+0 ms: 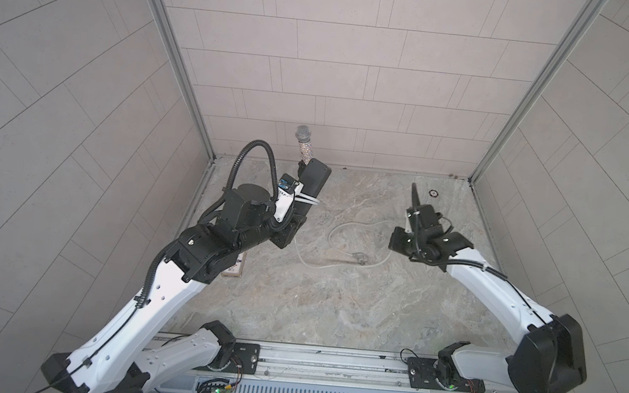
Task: Unwrap the cord wrapped around the power strip
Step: Adjust the power cord at the center of the board.
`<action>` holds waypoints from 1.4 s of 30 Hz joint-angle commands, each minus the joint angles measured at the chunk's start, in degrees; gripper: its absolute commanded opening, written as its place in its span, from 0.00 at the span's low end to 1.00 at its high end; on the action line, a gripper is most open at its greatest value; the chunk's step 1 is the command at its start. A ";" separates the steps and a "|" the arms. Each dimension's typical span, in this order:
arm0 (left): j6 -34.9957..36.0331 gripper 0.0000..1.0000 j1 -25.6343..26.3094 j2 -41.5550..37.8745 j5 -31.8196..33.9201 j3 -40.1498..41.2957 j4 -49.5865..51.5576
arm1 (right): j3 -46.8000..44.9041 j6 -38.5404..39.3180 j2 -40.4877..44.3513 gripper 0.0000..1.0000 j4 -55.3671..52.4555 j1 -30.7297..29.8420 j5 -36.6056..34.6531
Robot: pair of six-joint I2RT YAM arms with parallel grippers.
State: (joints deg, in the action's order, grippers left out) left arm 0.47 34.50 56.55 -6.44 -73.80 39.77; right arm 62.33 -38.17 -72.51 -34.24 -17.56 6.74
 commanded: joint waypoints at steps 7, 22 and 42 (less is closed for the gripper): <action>-4.87 0.00 2.06 6.09 -17.47 -0.95 -18.10 | 32.57 17.93 -2.35 0.00 -24.51 17.93 -5.08; -8.83 0.00 2.79 1.07 -3.55 13.23 -18.32 | 31.46 19.40 -22.90 0.00 -7.31 2.85 7.11; -21.04 0.00 2.37 -9.25 -18.17 23.24 -18.91 | 23.53 15.07 -21.66 0.59 -12.45 -2.69 4.74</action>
State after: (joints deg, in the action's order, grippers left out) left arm -17.87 37.04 46.85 -18.70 -48.23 27.86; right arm 87.09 -25.56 -101.97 -42.78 -20.21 14.63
